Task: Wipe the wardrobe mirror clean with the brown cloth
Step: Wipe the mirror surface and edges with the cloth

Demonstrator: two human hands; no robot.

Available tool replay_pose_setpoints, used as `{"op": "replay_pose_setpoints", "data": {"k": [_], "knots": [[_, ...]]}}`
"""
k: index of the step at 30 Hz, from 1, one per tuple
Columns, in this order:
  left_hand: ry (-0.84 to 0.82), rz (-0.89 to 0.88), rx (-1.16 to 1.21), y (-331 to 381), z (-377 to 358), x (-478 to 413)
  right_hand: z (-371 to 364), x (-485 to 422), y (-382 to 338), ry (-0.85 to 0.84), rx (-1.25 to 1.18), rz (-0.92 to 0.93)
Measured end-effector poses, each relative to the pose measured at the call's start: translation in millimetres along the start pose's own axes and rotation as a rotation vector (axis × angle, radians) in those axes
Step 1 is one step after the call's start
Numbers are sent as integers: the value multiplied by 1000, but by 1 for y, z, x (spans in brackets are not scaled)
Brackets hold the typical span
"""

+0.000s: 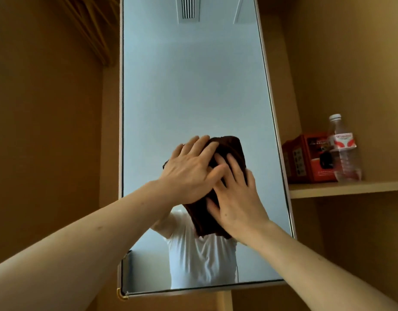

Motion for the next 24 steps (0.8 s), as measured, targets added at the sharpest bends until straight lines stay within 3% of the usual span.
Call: {"op": "replay_pose_setpoints", "data": {"k": [2, 7, 10, 14, 20, 24], "knots": [[5, 19, -86, -9, -10, -9, 0, -13, 10, 6, 44, 70], [313, -129, -173, 3, 0, -30, 6, -68, 37, 2, 118, 133], [309, -113, -69, 1, -3, -23, 12, -68, 41, 72, -79, 160], [239, -360, -127, 7, -25, 24, 6, -2, 36, 248, -200, 198], [247, -491, -144, -3, -44, 38, 3, 11, 53, 154, -137, 394], [302, -399, -179, -3, -25, -32, 22, -60, 78, 160, -71, 340]]}}
Point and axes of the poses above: each hand's wrist, its own x-axis away from the middle knuckle, its own z-axis out of the back of the hand, y = z × x, the point moved 4 cm from there along -x, towards the middle knuckle, and after that the axes turned 13 degrees about y, right-handed, at the moved point
